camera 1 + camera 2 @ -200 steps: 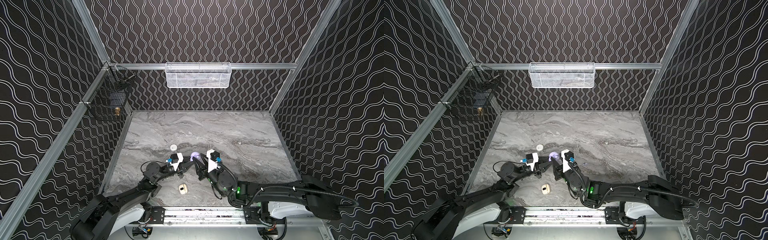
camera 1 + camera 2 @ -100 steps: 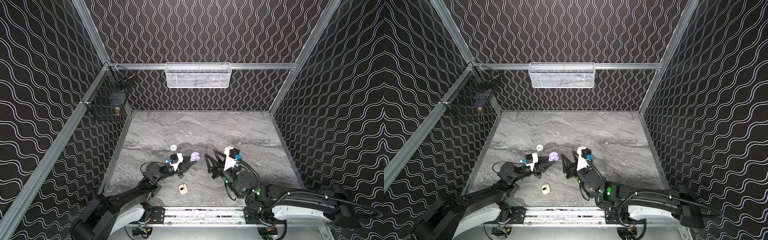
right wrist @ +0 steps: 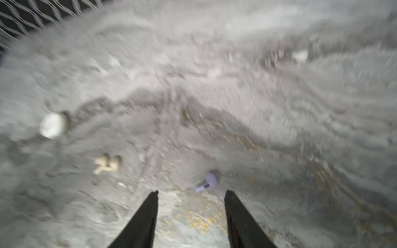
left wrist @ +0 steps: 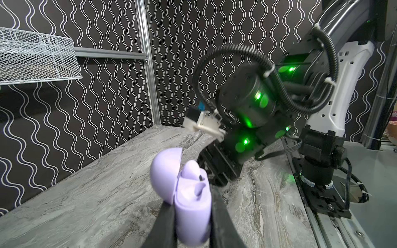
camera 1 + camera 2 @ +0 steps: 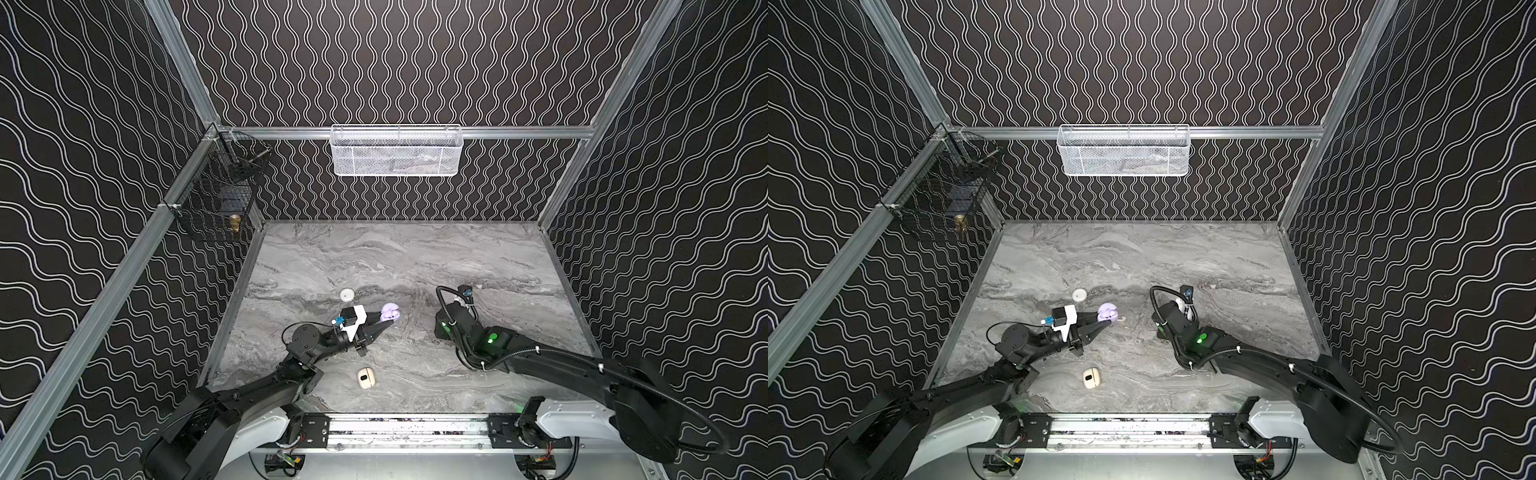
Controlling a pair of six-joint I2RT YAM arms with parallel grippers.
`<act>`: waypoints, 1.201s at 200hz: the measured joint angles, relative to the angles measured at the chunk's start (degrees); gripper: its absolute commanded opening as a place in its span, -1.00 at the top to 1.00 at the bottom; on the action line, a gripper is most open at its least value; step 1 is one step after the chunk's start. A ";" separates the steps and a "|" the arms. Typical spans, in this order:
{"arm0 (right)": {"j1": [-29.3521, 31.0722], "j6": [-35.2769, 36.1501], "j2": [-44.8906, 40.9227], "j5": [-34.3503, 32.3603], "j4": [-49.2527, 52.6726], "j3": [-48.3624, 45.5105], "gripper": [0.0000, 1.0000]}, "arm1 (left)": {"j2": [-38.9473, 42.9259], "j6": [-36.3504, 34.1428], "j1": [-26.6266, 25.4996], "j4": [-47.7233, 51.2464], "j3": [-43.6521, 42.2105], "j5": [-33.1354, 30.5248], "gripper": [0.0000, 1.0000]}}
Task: Insert the wireless bluetooth earbuds into the charging case
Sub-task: 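Release the earbud and move the right gripper over the other lavender earbud, then lower the right gripper and close it on the lavender earbud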
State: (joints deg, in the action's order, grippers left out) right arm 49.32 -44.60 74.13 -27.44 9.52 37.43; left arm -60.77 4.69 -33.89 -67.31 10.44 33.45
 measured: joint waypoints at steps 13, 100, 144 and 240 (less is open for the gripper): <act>-1.22 -0.61 1.86 2.64 -0.35 -0.96 -0.22 | 0.50 -0.20 0.00 0.50 0.09 0.02 1.00; -6.12 -0.90 13.94 13.99 -4.98 1.11 -0.09 | 0.35 -0.42 0.00 1.64 0.39 -0.17 1.00; -6.19 -0.26 16.52 14.60 -5.25 3.56 -0.02 | -0.72 -0.42 0.00 1.40 0.48 -0.15 1.00; -5.70 2.10 19.04 12.98 -3.54 6.12 0.25 | -0.57 -0.42 0.00 1.46 0.85 -0.17 1.00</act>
State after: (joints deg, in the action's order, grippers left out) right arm 43.62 -42.50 93.17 -14.46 5.98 43.55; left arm -61.34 4.27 -33.89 -65.84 11.29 33.28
